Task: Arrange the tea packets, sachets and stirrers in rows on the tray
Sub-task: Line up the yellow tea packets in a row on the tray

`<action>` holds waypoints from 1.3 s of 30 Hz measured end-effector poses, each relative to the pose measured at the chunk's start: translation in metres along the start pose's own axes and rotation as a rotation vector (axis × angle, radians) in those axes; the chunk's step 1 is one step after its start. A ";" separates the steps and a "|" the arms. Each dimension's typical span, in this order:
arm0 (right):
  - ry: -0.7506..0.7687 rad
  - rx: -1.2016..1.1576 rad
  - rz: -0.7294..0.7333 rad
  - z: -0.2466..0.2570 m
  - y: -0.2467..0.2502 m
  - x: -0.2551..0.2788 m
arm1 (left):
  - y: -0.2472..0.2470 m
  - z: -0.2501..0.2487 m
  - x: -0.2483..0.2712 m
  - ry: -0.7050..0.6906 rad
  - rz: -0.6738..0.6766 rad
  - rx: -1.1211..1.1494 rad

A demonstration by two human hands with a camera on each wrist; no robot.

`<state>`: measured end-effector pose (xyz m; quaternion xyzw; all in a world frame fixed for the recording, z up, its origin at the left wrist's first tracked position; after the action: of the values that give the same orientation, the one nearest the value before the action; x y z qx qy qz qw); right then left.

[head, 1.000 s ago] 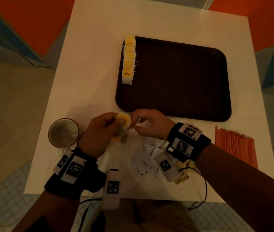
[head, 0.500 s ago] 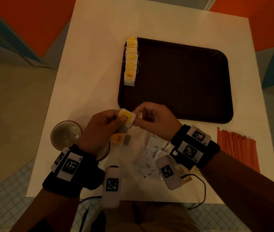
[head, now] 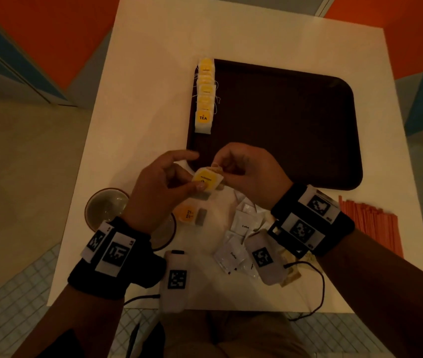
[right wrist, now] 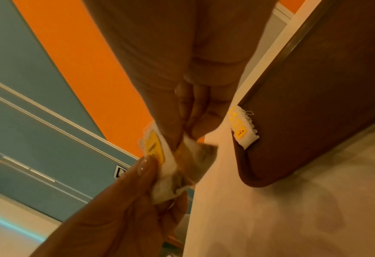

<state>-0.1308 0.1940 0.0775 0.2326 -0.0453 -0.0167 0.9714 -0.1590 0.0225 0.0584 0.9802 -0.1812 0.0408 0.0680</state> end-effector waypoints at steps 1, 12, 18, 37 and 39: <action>-0.005 -0.045 0.039 0.003 -0.001 0.000 | 0.001 0.000 -0.001 -0.009 -0.001 -0.027; -0.218 0.433 0.305 -0.031 -0.045 0.000 | 0.017 -0.001 0.005 0.012 -0.162 0.022; -0.168 0.628 0.467 -0.039 -0.091 0.008 | 0.014 -0.008 0.001 0.060 -0.189 -0.023; -0.277 0.001 -0.157 -0.058 0.018 -0.028 | -0.014 -0.007 -0.092 0.079 -0.162 -0.204; -0.223 0.104 -0.184 -0.059 0.023 -0.041 | -0.023 0.012 -0.116 0.153 -0.096 -0.331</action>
<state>-0.1661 0.2433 0.0322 0.2825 -0.1320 -0.1291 0.9413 -0.2577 0.0824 0.0317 0.9572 -0.1327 0.0817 0.2438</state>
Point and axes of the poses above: each hand's wrist, its own x-axis away from the middle knuckle, its own y-axis out of the back of the hand, z = x × y, the point moved 2 cm from there along -x, towards the middle knuckle, and after that the axes turned 8 degrees about -z, right-handed, at the moved point
